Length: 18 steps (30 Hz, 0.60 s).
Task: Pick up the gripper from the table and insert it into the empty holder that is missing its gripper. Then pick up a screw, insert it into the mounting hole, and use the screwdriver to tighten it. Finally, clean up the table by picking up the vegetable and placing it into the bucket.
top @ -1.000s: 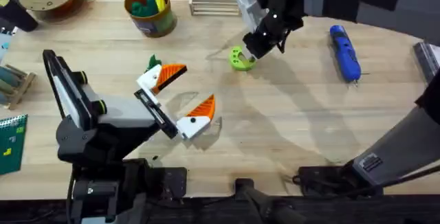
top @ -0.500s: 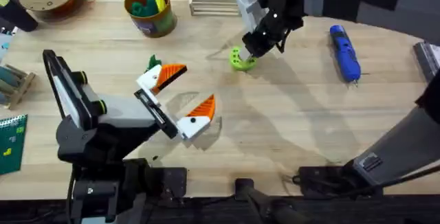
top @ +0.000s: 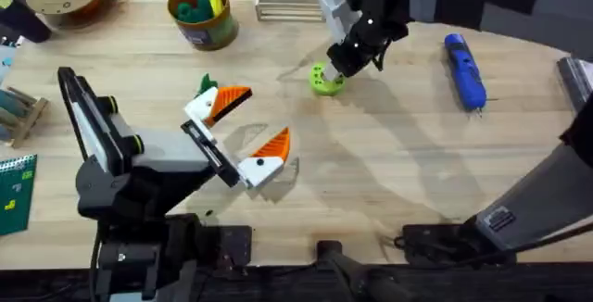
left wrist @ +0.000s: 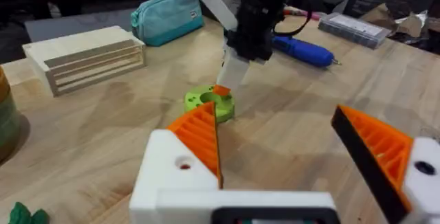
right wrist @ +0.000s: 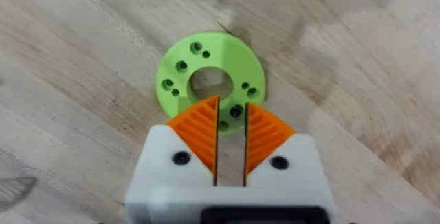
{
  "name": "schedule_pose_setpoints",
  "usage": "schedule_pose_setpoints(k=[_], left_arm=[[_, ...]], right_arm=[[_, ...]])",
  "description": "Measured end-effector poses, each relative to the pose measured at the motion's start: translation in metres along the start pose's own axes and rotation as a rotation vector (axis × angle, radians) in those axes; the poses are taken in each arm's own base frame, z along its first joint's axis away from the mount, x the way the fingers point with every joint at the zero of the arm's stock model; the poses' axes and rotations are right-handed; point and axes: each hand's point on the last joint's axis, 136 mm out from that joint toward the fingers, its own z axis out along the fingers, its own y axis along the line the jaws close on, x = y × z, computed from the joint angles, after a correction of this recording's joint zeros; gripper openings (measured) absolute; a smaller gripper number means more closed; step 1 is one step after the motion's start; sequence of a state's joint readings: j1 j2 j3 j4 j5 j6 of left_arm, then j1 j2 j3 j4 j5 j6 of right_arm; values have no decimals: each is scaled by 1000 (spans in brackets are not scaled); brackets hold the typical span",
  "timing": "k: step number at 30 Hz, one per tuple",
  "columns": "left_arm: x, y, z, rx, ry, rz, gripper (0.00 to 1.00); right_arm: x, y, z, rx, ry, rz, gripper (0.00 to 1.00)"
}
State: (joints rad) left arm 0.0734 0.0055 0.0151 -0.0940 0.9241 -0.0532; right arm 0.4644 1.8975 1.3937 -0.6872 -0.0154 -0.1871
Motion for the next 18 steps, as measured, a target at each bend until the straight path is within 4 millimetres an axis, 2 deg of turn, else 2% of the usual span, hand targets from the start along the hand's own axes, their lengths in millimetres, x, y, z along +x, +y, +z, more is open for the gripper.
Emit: schedule_pose_setpoints(k=[18], left_arm=[[0,0,0,0,0,0,995]], right_arm=[[1,6,2,9,6,-18,188]])
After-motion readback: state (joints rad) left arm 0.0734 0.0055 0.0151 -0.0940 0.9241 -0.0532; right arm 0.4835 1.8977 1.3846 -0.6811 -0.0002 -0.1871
